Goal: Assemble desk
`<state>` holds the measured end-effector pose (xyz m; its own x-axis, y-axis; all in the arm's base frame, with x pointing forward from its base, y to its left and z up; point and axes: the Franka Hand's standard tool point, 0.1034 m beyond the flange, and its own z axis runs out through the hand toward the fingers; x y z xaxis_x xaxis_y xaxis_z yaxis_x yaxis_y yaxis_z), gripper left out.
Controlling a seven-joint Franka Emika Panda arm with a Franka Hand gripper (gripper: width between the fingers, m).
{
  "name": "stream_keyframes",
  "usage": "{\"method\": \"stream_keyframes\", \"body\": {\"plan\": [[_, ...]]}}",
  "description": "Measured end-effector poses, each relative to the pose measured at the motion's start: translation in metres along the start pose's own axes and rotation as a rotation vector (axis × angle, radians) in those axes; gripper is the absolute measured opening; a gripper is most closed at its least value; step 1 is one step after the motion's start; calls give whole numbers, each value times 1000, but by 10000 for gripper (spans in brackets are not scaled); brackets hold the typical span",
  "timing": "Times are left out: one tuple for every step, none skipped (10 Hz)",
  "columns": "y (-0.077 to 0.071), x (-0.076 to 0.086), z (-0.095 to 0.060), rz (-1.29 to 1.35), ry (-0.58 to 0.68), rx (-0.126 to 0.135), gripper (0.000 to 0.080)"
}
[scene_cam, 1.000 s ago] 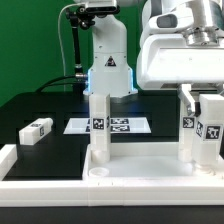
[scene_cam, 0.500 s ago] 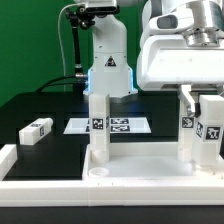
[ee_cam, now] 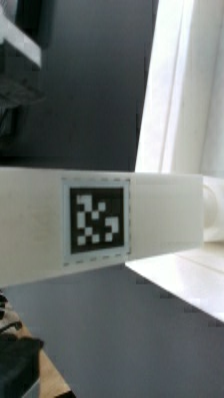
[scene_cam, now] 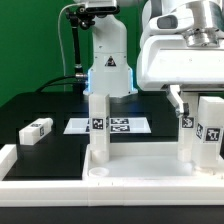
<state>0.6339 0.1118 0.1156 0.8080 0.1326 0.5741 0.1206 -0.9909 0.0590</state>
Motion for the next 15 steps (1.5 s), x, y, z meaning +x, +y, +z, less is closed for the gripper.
{"method": "stream_keyframes", "body": {"plan": [[0, 0, 0, -1, 0, 0, 647], [0, 1, -1, -3, -1, 1, 649], [2, 10, -11, -8, -37, 6, 649], [6, 23, -27, -5, -40, 12, 649], [10, 25, -30, -2, -88, 15, 649], [15, 29, -28, -4, -88, 11, 649], [16, 24, -24, 5, -140, 12, 649], [13, 24, -21, 14, -261, 20, 649], [12, 33, -17, 14, -319, 21, 649], [12, 35, -11, 14, -353, 19, 649], [10, 27, -9, 18, -440, 20, 649], [10, 27, -6, 17, -501, 20, 649], [11, 23, -1, 16, -589, 17, 649], [11, 19, 4, 14, -596, 15, 649], [11, 18, 5, 28, -597, 10, 649]]}}
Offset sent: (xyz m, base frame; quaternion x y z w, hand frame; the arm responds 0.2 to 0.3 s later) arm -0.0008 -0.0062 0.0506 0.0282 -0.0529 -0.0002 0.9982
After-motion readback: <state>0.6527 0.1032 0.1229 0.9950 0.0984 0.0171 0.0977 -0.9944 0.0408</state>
